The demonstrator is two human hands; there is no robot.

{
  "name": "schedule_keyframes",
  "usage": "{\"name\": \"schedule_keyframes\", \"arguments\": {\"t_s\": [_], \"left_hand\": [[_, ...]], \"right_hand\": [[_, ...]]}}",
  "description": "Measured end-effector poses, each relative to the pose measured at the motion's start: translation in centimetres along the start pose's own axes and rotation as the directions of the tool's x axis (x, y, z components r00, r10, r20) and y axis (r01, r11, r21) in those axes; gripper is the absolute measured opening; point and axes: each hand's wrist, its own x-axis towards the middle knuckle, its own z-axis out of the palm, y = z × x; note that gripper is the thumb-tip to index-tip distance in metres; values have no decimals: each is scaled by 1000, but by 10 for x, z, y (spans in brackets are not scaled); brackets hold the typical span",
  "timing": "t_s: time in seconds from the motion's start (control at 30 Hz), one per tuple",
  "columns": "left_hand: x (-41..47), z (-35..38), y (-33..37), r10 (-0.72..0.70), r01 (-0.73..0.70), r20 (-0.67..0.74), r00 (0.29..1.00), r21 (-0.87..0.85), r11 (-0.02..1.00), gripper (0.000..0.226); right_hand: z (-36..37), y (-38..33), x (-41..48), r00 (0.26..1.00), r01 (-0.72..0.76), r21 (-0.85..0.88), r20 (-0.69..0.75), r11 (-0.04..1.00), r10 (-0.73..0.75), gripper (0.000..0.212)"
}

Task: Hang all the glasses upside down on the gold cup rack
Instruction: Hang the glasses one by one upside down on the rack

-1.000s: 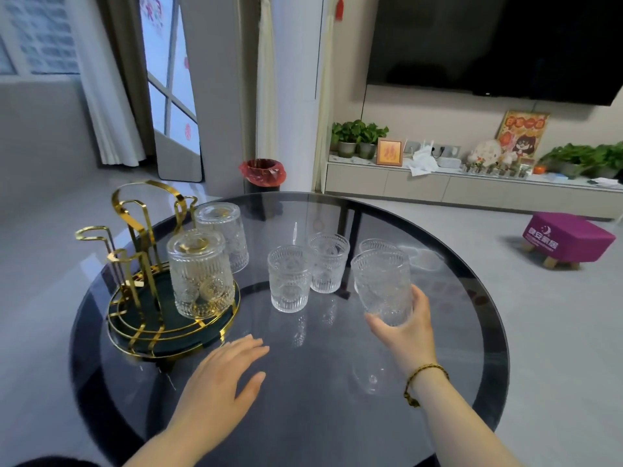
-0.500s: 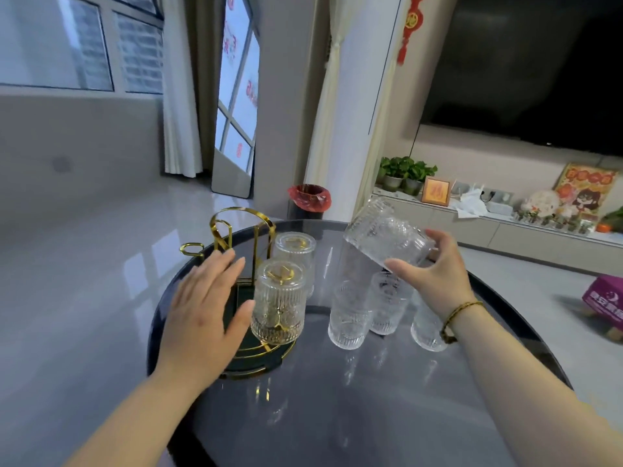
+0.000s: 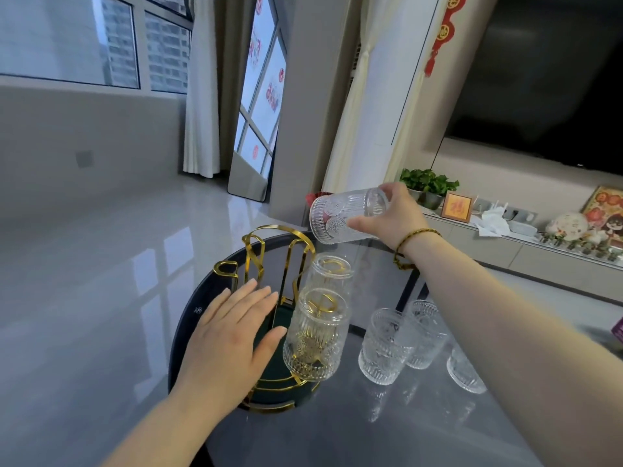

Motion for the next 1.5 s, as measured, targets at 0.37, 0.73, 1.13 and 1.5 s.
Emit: {"name": "schedule_keyframes", "arguments": {"t_s": [0.37,0.73,1.13,1.5], "left_hand": [[2,4,-4,-8,8,-59,998,-12,1000,64],[6,0,-1,18,-19,8,1000,9,1000,66],[8,2,-1,6,-7,-33,999,-15,1000,42],[10,4,-1,-2,1,-79,997,-15,1000,33]], "right_hand": [[35,-23,30,985,60,-99,165,993,-43,81],[76,-19,32,943,85,-174,331,981,-23,83],[100,-8,28,867,75,-271,494,960,72,81],[102,-5,31,863,86,-261,501,962,59,74]]}}
